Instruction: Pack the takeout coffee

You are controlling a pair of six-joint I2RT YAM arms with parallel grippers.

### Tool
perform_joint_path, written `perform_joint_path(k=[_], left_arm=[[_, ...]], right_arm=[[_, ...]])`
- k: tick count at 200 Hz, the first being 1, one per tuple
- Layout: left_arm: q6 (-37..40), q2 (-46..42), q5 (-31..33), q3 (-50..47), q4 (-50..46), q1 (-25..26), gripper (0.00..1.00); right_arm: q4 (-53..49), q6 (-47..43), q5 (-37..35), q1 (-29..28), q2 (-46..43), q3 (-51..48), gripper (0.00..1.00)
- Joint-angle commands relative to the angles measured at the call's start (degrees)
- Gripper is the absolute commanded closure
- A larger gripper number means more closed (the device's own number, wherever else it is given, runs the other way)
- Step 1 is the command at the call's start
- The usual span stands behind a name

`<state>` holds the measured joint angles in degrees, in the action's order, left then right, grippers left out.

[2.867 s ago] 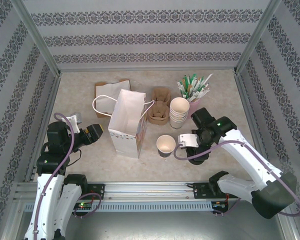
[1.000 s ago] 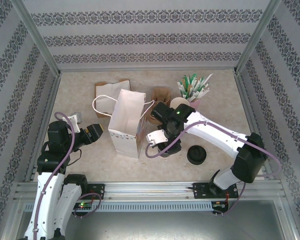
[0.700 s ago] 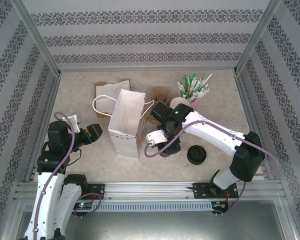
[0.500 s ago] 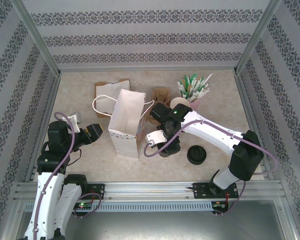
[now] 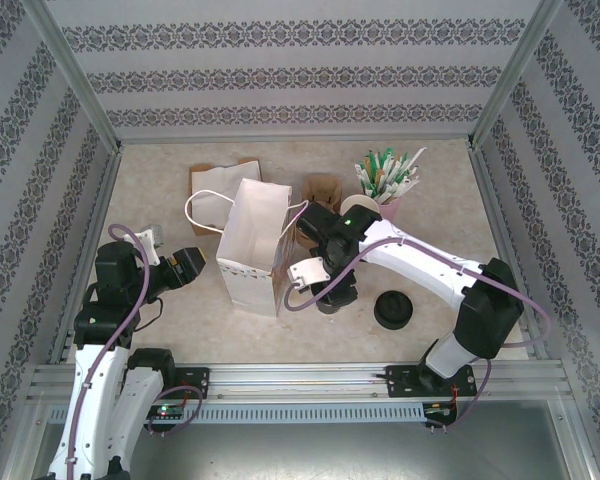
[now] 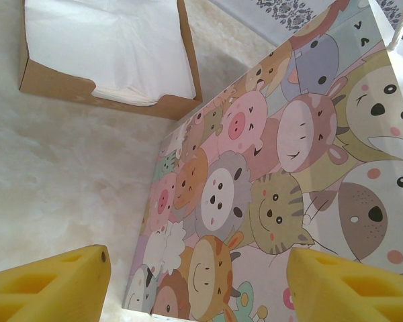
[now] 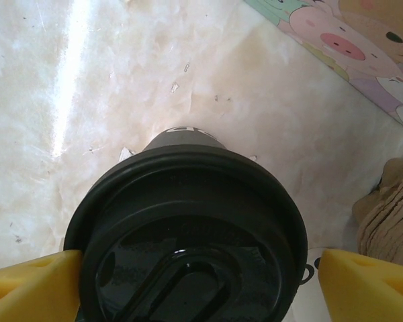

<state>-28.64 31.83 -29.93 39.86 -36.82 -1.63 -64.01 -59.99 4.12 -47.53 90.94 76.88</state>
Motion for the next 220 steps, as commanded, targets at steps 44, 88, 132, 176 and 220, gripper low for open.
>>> perform_joint_path(k=[44,88,132,176,220], left_arm=[[1.6,-0.1,0.3,0.0,0.7,-0.3,0.29],[1.6,-0.2,0.3,0.0,0.6,-0.3,0.29],[1.6,-0.2,0.5,0.0,0.6,-0.3,0.29],[1.5,-0.2,0.7,0.0,0.6,-0.3,0.29],[1.5,-0.2,0.9,0.0,0.5,-0.3,0.29]], right_arm=[[-1.3,-0.7,1.4,-0.8,1.2,1.2,0.15],[-0.9,0.1,2.1,-0.8,0.7,0.3,0.20],[-1.0,0.6,2.4,-0.9,0.6,-1.4,0.23],[0.4,1.9,1.6,-1.6,-0.6,-5.1,0.26],[4.9,3.7,0.9,-2.5,-2.6,-9.6,0.29]])
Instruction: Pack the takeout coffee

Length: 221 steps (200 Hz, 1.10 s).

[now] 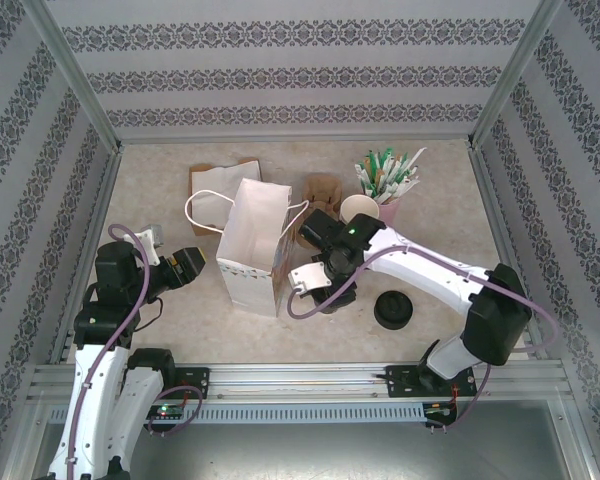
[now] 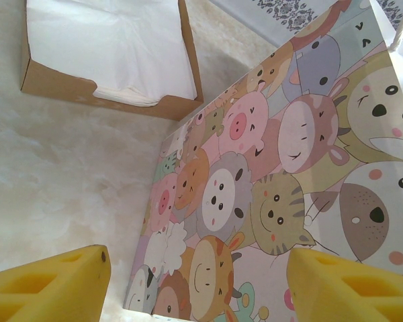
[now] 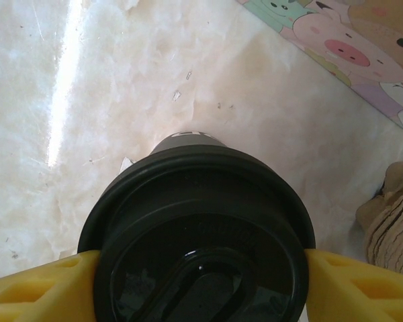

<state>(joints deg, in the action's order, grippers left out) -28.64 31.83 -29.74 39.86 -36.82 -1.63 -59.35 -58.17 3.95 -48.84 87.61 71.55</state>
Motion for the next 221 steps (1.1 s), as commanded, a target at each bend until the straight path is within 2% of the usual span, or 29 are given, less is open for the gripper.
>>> perform_joint_path(k=[1,76,121,148,221], left_arm=[[1.6,-0.2,0.7,0.0,0.6,-0.3,0.29],[1.6,-0.2,1.2,0.1,0.3,-0.3,0.29],[1.5,-0.2,1.4,0.1,0.3,-0.3,0.30],[1.6,-0.2,1.4,0.2,0.3,-0.3,0.30],[1.6,-0.1,2.5,0.3,-0.2,-0.3,0.31]], right_arm=[[0.3,2.0,1.1,-1.2,0.7,-4.3,0.29],[7.1,5.3,3.6,-1.4,-1.4,-10.8,0.31],[8.8,8.2,8.5,1.7,-1.3,-12.2,0.32],[8.3,9.2,7.9,3.1,-0.8,-11.2,0.33],[6.6,17.9,5.4,3.4,-7.0,-9.0,0.30]])
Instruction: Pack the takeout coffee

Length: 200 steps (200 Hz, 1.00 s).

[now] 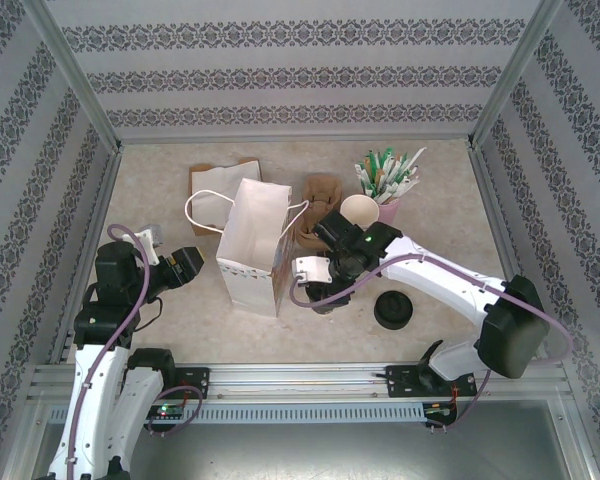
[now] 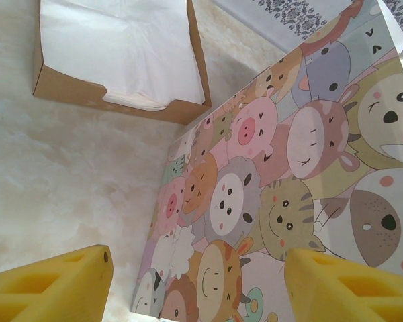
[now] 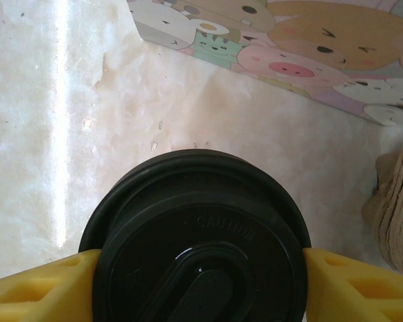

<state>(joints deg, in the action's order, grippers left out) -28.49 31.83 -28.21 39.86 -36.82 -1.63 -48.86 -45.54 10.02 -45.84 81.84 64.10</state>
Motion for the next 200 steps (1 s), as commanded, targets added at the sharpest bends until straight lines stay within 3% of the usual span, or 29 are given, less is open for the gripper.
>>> perform_joint_path(k=[1,91,128,161,200], left_arm=[[1.5,-0.1,1.0,0.4,-0.2,-0.3,0.31],[1.4,0.1,1.8,0.5,-0.7,-0.3,0.32],[1.4,0.2,2.0,0.6,-0.9,-0.3,0.32],[1.4,0.2,2.1,0.5,-0.9,-0.3,0.33],[1.3,0.3,2.1,0.6,-0.9,-0.3,0.33]], right_arm=[[-3.9,5.4,-0.7,0.4,-1.4,-1.6,0.29],[-1.4,10.8,-4.9,-0.4,-7.8,-3.5,0.14],[-1.4,11.4,-4.8,-0.5,-8.5,-3.6,0.14],[-2.9,11.6,-5.5,-0.5,-7.4,-3.6,0.20],[-4.2,12.0,-6.0,-0.5,-5.7,-2.5,0.12]])
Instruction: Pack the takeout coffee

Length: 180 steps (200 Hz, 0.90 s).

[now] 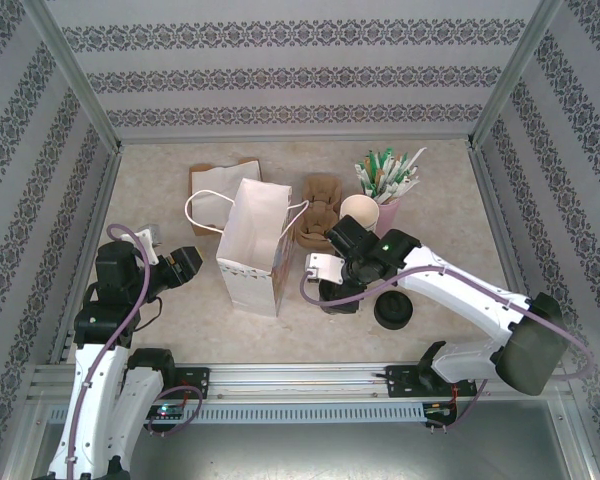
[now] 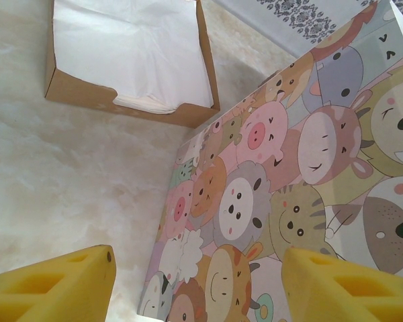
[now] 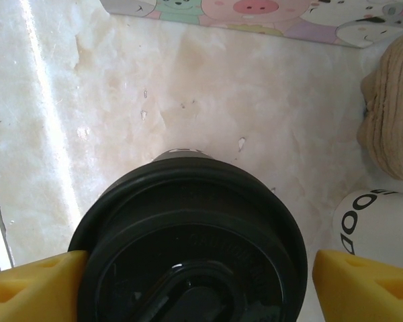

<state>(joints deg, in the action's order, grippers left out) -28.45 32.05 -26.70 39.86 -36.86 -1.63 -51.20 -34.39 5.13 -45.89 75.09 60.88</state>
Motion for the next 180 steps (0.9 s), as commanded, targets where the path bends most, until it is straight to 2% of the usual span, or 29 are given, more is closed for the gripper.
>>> perform_joint_path(k=[1,35,69,100,134,159,180], left_arm=[[1.3,0.1,0.5,0.6,-0.8,-0.3,0.33],[1.4,0.1,0.2,0.6,-0.9,-0.3,0.35],[-0.5,-0.5,-0.9,2.5,-3.0,-0.2,0.45],[-4.5,-2.7,-4.0,6.5,-10.6,-0.1,0.48],[-12.4,-8.8,-9.5,7.0,-17.1,-0.1,0.48],[-15.9,-13.2,-12.5,5.6,-18.9,-0.1,0.48],[-15.8,-12.9,-14.6,4.6,-19.4,-0.2,0.48]], right_arm=[[-1.9,0.9,-1.1,-0.4,1.1,0.8,0.12],[-2.7,1.7,0.8,-0.4,2.0,2.1,0.10],[-3.8,1.8,1.4,-0.4,2.2,1.8,0.26],[-3.2,2.2,1.7,-0.1,1.5,1.1,0.26],[-3.2,2.4,1.3,0.4,1.7,1.2,0.25],[-2.6,2.7,1.4,0.4,1.2,0.8,0.25],[-2.5,2.8,1.3,0.6,1.1,0.6,0.25]])
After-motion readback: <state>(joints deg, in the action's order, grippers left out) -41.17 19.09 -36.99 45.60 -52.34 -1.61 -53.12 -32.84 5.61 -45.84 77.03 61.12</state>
